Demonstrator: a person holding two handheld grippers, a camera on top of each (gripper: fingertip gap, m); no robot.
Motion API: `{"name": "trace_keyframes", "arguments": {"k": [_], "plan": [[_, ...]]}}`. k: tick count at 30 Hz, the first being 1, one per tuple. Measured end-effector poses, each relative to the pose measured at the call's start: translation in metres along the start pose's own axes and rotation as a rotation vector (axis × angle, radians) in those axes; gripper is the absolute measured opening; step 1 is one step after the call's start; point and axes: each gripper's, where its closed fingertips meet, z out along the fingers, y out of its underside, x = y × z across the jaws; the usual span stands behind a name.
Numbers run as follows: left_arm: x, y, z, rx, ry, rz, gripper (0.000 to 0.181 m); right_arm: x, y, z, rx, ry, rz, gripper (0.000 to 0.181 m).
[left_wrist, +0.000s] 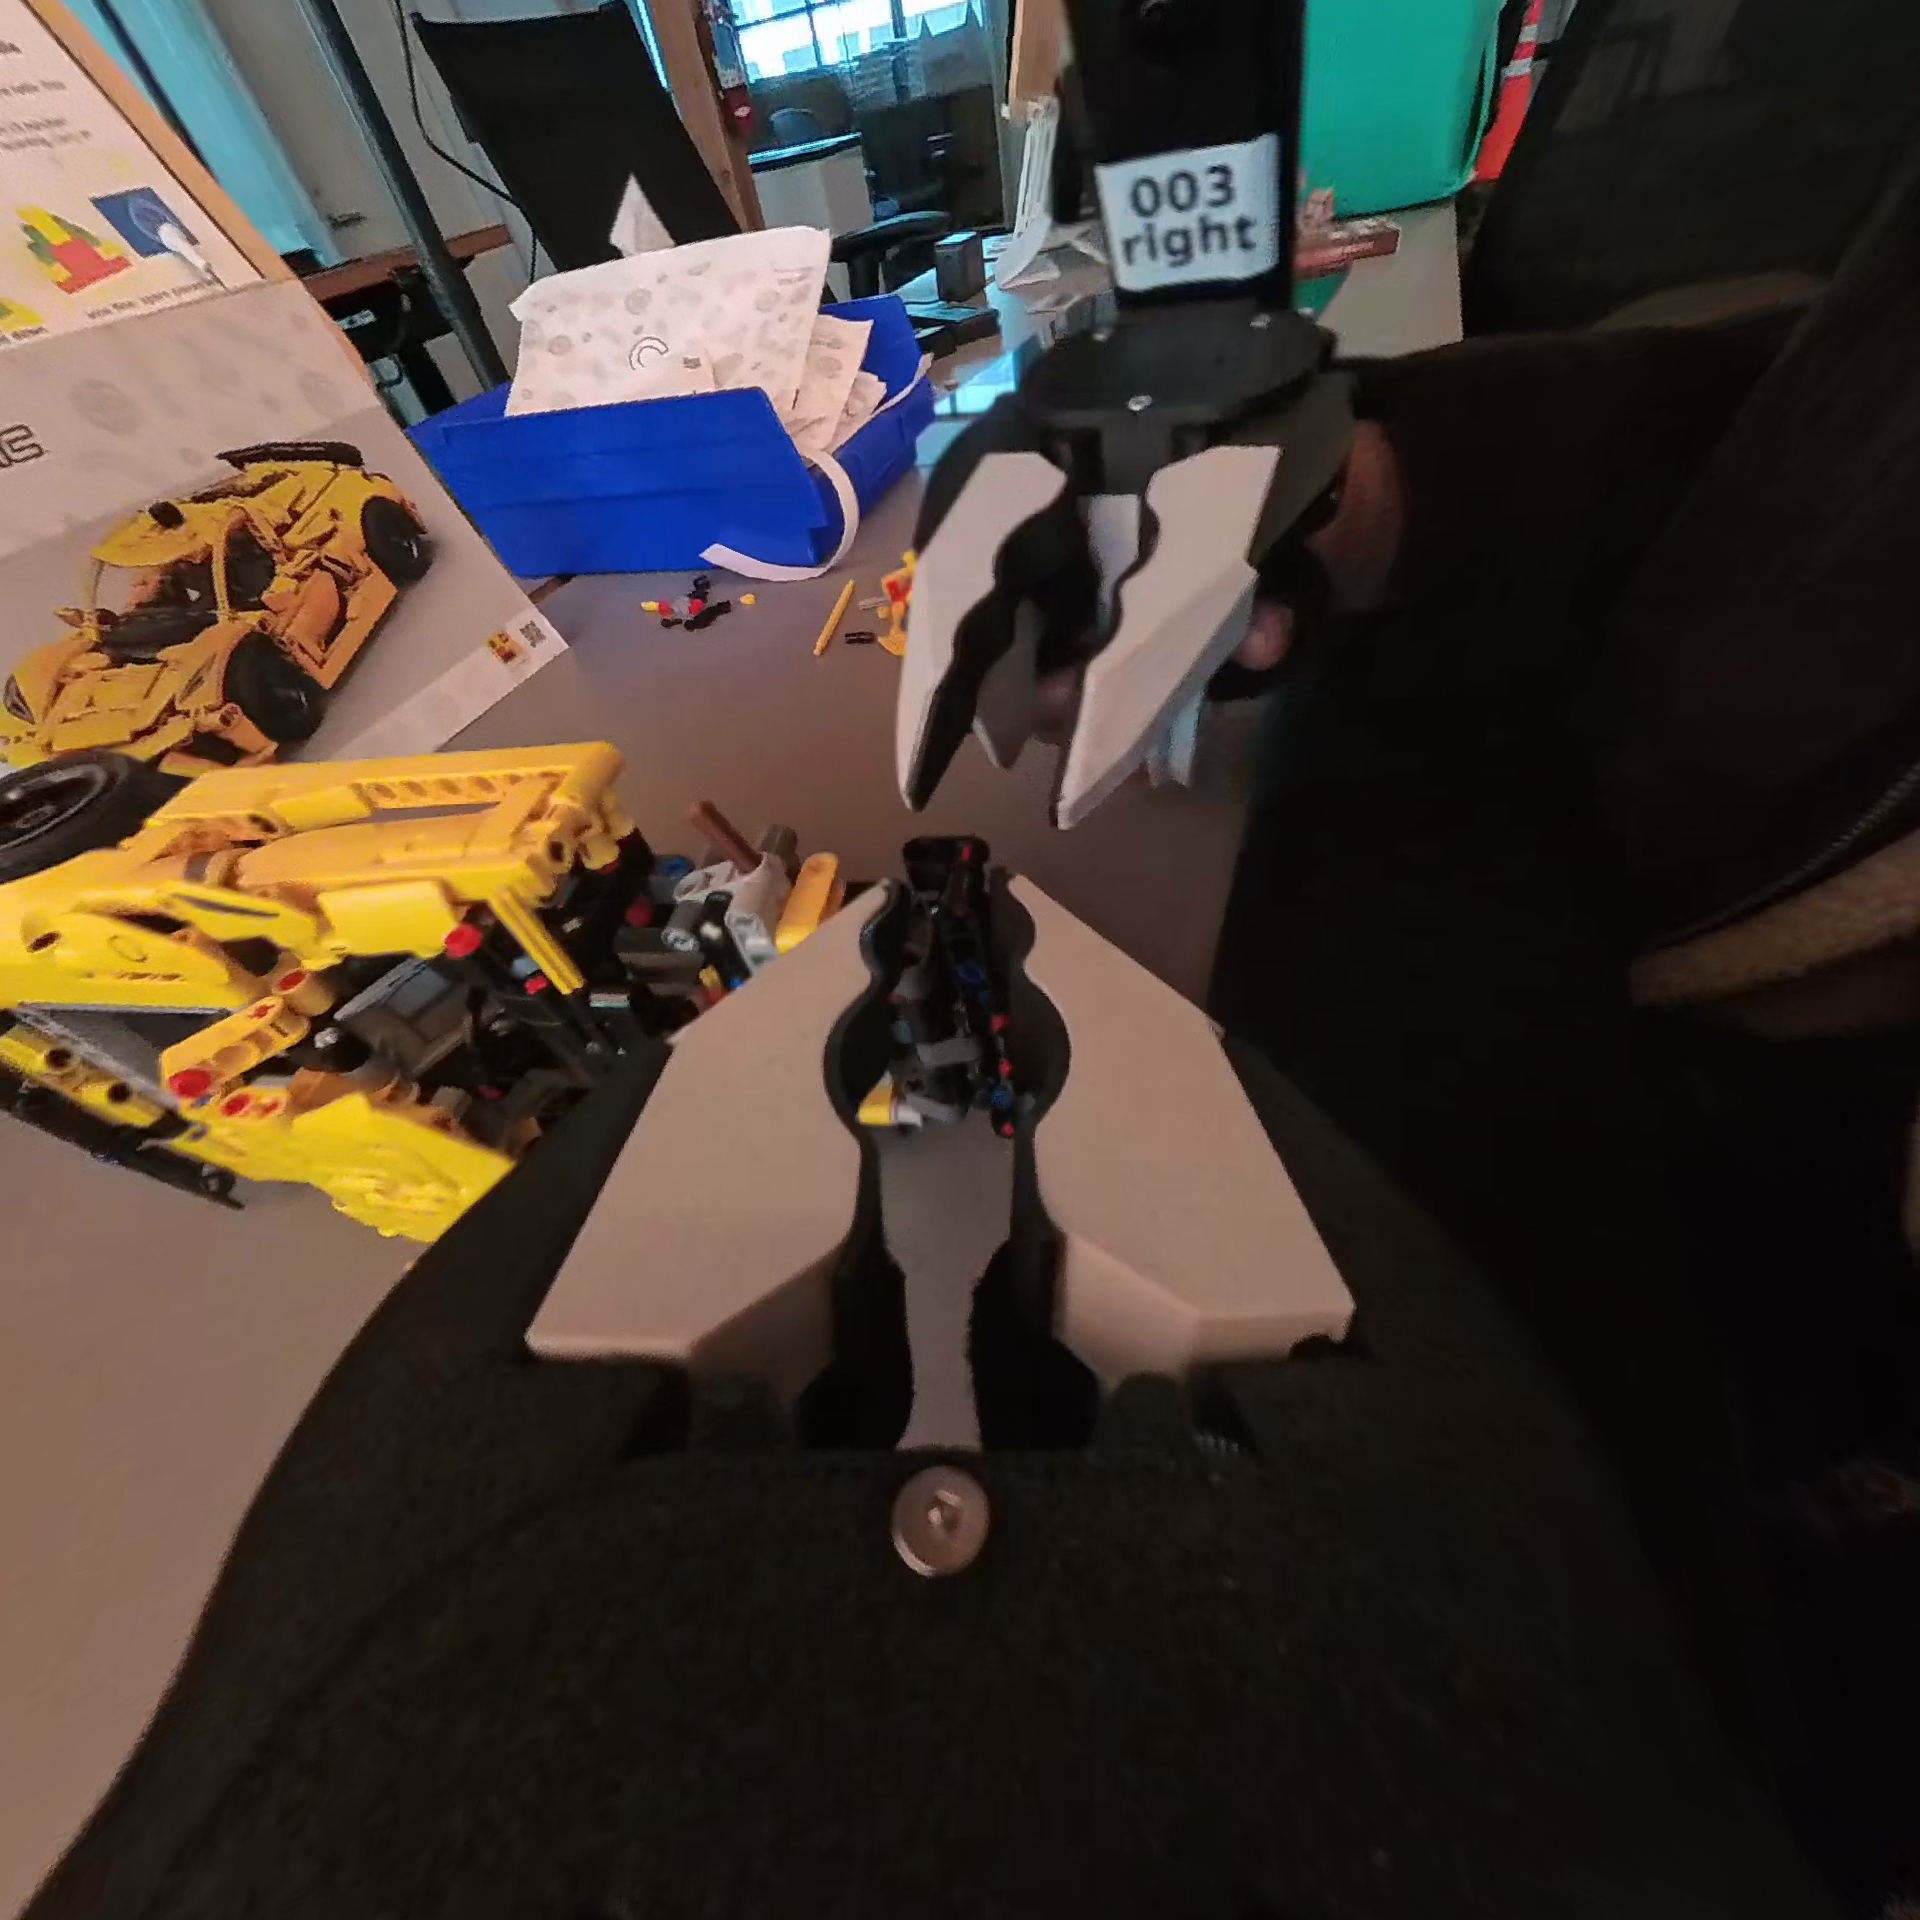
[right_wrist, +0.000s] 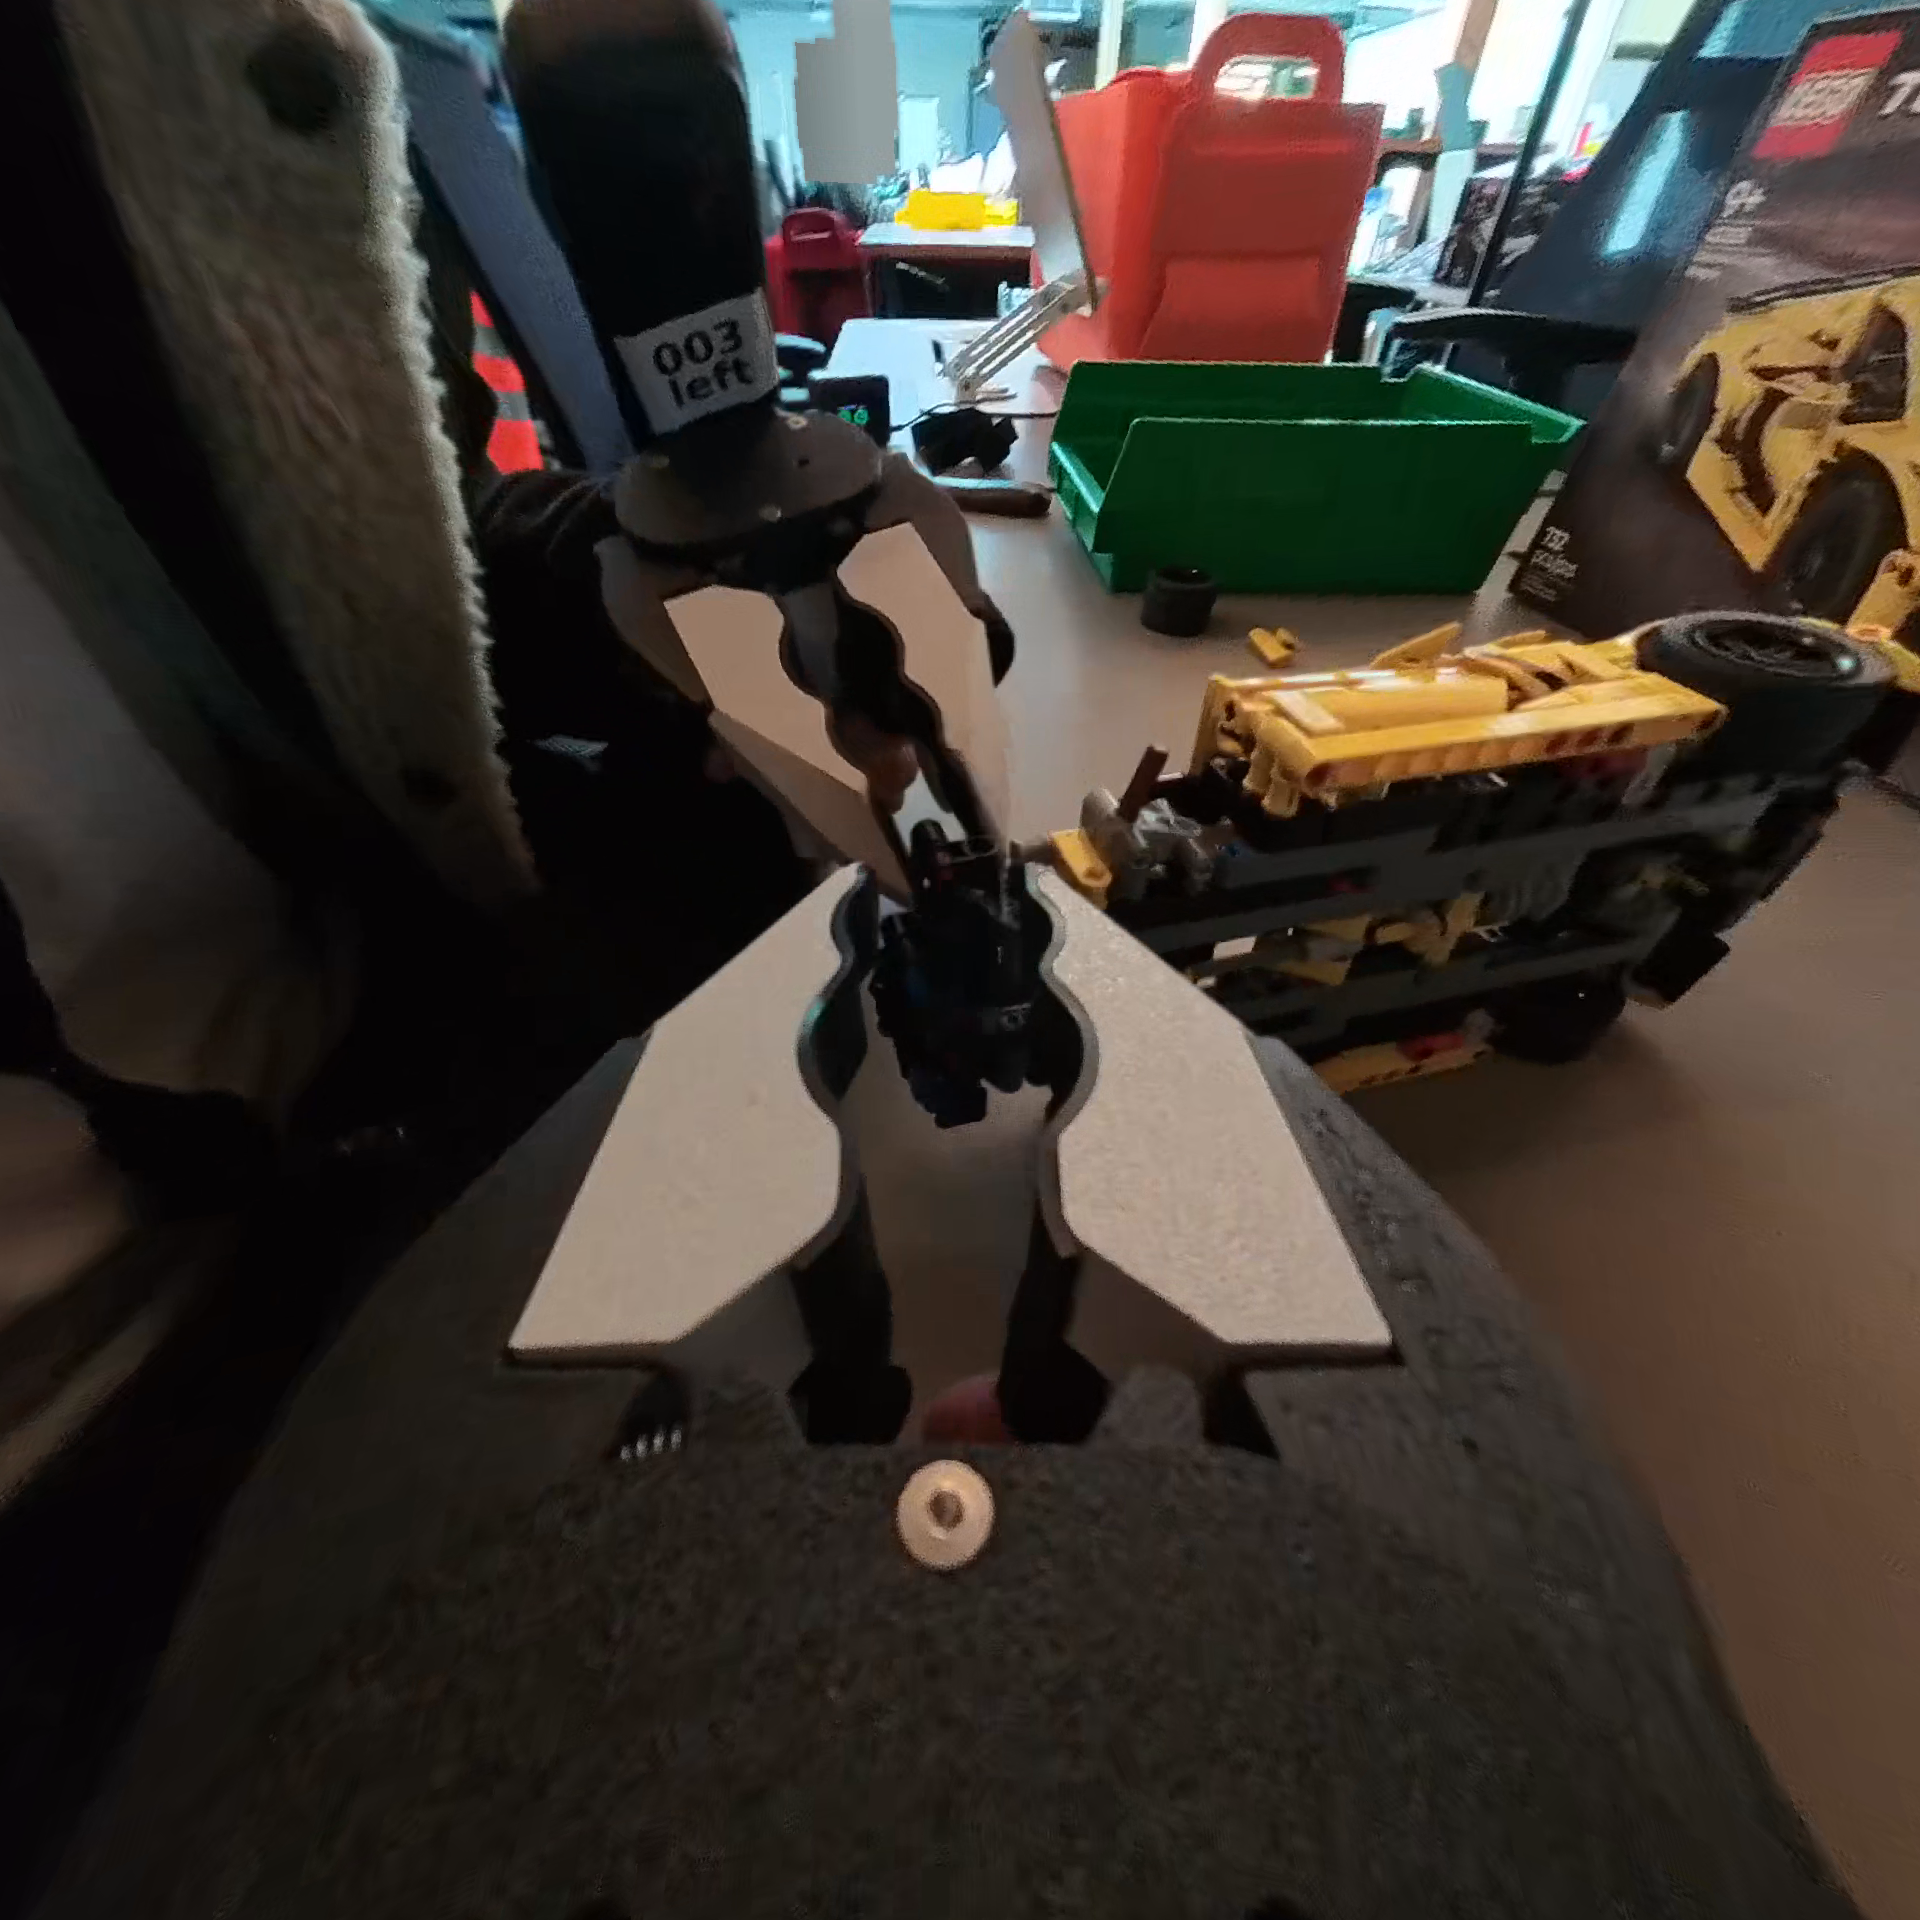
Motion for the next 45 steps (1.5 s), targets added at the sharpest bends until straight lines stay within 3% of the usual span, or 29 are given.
{"name": "trace_keyframes", "arguments": {"k": [6,14,20,25,34,39,42,45], "plan": [[0.005,0.003,-0.004,0.014,0.066,0.013,0.015,0.000,0.008,0.013,-0.031,-0.077,0.006,0.024],[0.004,-0.002,0.000,0.049,0.126,0.017,0.007,0.001,0.002,0.011,0.037,-0.075,0.010,0.015],[0.006,-0.001,-0.001,0.038,0.231,-0.068,0.007,0.000,0.004,0.009,0.011,-0.098,-0.035,0.014],[0.003,0.001,-0.009,0.051,0.246,-0.106,0.006,0.015,-0.007,-0.024,0.104,-0.103,0.062,0.013],[0.004,-0.001,-0.004,0.065,0.245,-0.120,0.007,0.022,-0.012,-0.034,0.160,-0.083,0.168,0.013],[-0.004,-0.022,-0.011,0.169,0.240,-0.258,0.011,0.014,-0.013,-0.015,0.105,0.044,-0.105,0.013],[-0.005,-0.027,-0.014,0.191,0.320,-0.440,0.024,0.010,-0.022,-0.007,0.093,0.177,-0.298,0.013],[-0.003,-0.031,-0.017,0.218,0.401,-0.561,0.025,0.007,-0.028,-0.003,0.096,0.235,-0.391,0.014]]}}
